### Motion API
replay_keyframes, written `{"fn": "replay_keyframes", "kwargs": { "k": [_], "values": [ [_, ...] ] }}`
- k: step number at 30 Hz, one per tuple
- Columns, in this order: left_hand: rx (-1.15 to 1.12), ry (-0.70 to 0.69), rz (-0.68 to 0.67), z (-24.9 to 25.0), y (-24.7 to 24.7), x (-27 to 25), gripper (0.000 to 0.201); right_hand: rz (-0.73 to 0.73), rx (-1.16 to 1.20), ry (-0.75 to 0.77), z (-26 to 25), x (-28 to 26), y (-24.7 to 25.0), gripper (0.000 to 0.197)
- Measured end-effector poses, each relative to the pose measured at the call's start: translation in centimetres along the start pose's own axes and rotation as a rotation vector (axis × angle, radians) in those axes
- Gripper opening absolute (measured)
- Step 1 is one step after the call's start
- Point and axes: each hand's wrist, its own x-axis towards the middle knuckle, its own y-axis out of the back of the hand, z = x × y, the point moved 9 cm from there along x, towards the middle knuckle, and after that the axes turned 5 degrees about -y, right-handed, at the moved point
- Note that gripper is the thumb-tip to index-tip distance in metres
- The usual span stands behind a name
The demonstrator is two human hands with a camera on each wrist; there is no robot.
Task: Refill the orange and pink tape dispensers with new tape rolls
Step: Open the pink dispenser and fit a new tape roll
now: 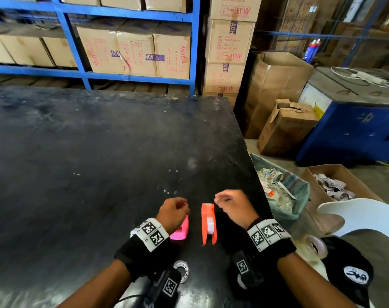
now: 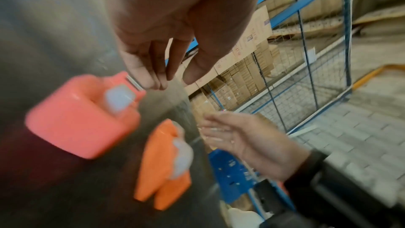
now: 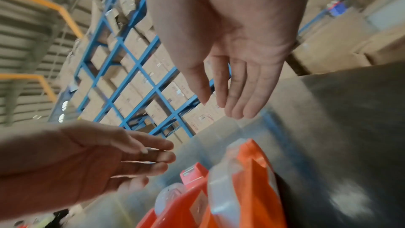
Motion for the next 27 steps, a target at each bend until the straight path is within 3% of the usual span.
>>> {"fn": "replay_keyframes", "kwargs": {
  "k": [2, 4, 6, 9, 13, 16, 22, 27],
  "values": [
    [0.177, -0.011, 0.006, -0.6, 1.2, -0.2, 0.054, -0.059, -0.138, 0.102, -2.6, 0.4, -1.9, 0.018],
    [0.328, -0.038, -0.088, -0.8, 1.0, -1.3, 0.064, -0.207, -0.271, 0.194, -4.8, 0.0, -5.4, 0.020],
    [0.372, -0.110, -0.136, -0.6, 0.6, -2.3, 0.072, -0.338, -0.458, 0.249, -5.6, -0.6, -8.8, 0.015],
    [0.396, -0.146, -0.106, -1.2, 0.8, -2.6, 0.086, -0.407, -0.727, 0.269, -5.5, -1.4, -12.0, 0.016],
    [0.395, -0.120, -0.074, -2.6, 1.1, -2.9, 0.069, -0.408, -0.806, 0.255, -5.4, -1.8, -12.8, 0.022],
    [0.427, -0.129, -0.086, -3.0, 1.0, -3.3, 0.072, -0.400, -0.844, 0.262, -5.6, -1.9, -12.8, 0.023],
    [0.478, -0.108, -0.087, -2.7, 1.0, -2.9, 0.059, -0.444, -0.966, 0.247, -5.9, -2.1, -12.8, 0.021],
    [0.521, -0.095, -0.075, -2.6, 0.7, -2.4, 0.046, -0.416, -1.050, 0.322, -6.6, -2.8, -12.7, 0.035]
  ]
}}
